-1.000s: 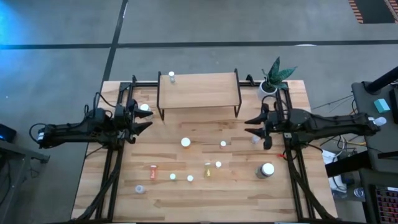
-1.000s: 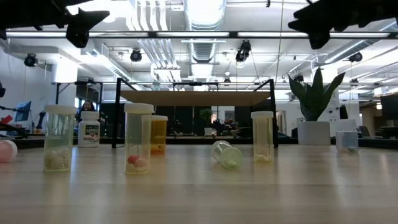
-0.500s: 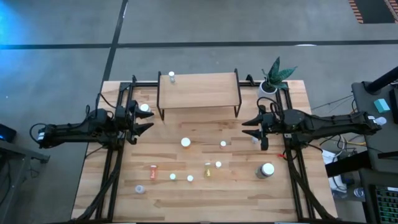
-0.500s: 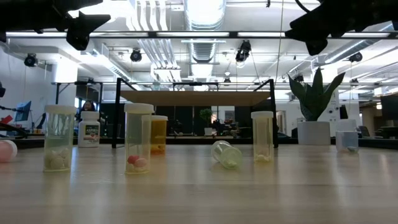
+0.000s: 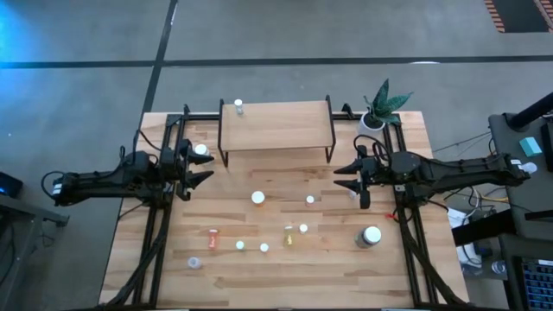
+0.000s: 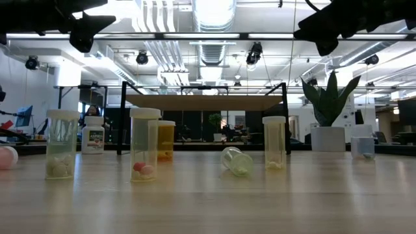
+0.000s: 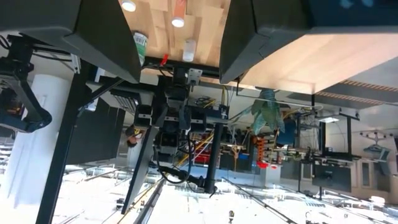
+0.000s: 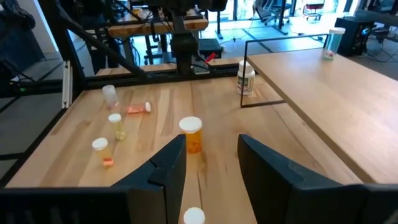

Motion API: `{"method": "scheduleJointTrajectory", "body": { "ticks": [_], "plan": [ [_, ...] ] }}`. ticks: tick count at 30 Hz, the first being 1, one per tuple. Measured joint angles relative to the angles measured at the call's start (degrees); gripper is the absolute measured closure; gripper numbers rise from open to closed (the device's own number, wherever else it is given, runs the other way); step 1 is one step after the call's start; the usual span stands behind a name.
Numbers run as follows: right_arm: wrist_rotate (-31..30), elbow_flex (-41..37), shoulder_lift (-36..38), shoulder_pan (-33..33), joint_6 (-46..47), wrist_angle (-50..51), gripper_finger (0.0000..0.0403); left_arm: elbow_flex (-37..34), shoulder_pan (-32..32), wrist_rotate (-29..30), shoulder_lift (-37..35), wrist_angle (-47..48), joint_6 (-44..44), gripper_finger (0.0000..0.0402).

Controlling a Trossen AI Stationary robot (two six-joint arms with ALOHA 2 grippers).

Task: Pick and place medicine bottles onto shelf by color
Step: Put the right pink medicine bottle on the shelf

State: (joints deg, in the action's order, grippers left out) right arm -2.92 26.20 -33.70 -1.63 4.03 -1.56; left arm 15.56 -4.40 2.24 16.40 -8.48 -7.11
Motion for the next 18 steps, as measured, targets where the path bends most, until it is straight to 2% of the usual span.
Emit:
{"method": "scheduleJointTrajectory", "body": {
  "ticks": [18],
  "plan": [
    [0.0, 0.0, -0.3, 0.0, -2.5, -0.8, 0.0268, -0.1, 0.0, 0.0, 0.0, 0.0, 0.0, 0.0198]
  ]
}}
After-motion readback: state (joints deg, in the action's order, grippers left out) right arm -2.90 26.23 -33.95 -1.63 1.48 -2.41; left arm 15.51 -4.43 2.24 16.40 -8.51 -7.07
